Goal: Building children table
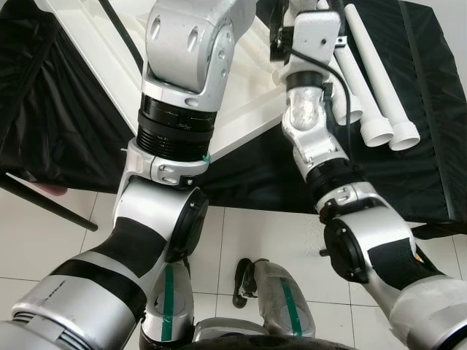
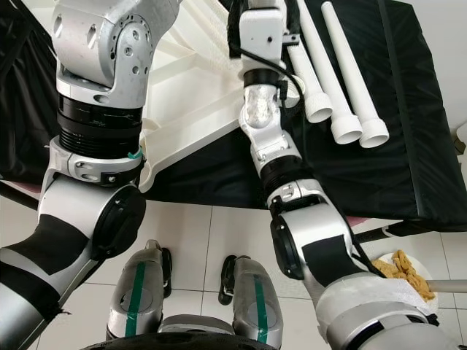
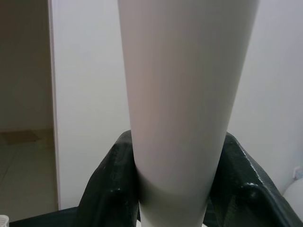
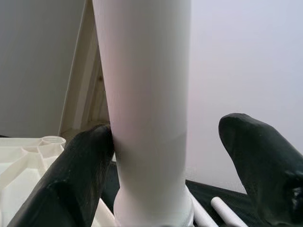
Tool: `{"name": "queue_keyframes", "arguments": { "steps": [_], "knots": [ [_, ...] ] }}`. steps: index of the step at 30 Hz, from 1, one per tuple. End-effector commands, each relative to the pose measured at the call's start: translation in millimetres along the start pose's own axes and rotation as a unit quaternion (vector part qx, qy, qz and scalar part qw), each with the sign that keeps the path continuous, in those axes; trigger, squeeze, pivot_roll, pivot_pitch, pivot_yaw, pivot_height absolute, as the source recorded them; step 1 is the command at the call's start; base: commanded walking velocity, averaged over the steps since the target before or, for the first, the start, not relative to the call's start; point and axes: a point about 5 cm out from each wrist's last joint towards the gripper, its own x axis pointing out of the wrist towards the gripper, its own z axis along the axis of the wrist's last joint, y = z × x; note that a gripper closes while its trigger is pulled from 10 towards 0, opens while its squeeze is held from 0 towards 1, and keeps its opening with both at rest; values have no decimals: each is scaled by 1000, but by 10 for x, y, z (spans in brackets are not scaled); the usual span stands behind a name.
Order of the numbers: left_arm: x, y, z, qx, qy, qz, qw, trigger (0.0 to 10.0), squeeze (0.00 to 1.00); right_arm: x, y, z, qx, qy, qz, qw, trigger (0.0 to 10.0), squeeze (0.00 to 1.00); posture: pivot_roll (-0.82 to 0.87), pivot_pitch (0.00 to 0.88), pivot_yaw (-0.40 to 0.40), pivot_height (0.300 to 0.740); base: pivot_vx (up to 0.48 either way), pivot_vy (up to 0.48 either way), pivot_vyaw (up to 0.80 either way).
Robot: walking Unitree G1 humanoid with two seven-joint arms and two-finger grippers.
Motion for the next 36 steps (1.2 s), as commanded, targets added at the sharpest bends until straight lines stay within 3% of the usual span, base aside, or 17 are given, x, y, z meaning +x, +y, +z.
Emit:
{"name": "queue_keyframes", "arguments": {
  "steps": [1,15,16,17,18,19,33,34,35,36],
  "knots": [
    [24,-29,74,-1,-7,40,999,10000,0,50,-52,-1,-2,1,-15,1000,10000,0,125,36,-79,740,0,0,0],
    [13,-132,46,-4,-1,23,1000,10000,0,84,-80,-32,-17,6,-21,1000,10000,0,131,40,-81,740,0,0,0],
    [11,-140,47,-3,-1,22,1000,10000,0,89,-85,-38,-20,7,-23,1000,8118,0,132,40,-81,740,0,0,0],
    [7,-147,50,-3,-1,22,1000,10000,0,94,-89,-42,-22,7,-23,999,4627,0,132,40,-82,740,0,0,0],
    [7,-147,50,-3,-1,22,1000,10000,0,94,-89,-42,-22,7,-23,999,4627,0,132,40,-82,740,0,0,0],
    [5,-154,52,-3,-1,21,1000,10000,0,97,-90,-47,-22,9,-22,999,0,0,133,39,-82,740,0,0,0],
    [-2,-186,54,6,3,14,1000,10000,0,116,-82,-48,-40,5,-22,999,0,0,135,35,-84,740,0,0,0],
    [-3,-196,52,7,4,9,1000,10000,0,119,-79,-54,-43,8,-23,999,1373,0,135,35,-84,740,0,0,0],
    [-4,-210,49,1,3,3,1000,10000,0,121,-76,-62,-44,13,-25,999,9686,0,135,35,-84,740,0,0,0],
    [-7,-233,52,-9,-1,-5,1000,10000,1000,128,-78,-68,-41,19,-28,999,10000,0,136,35,-85,740,0,0,0]
  ]
}}
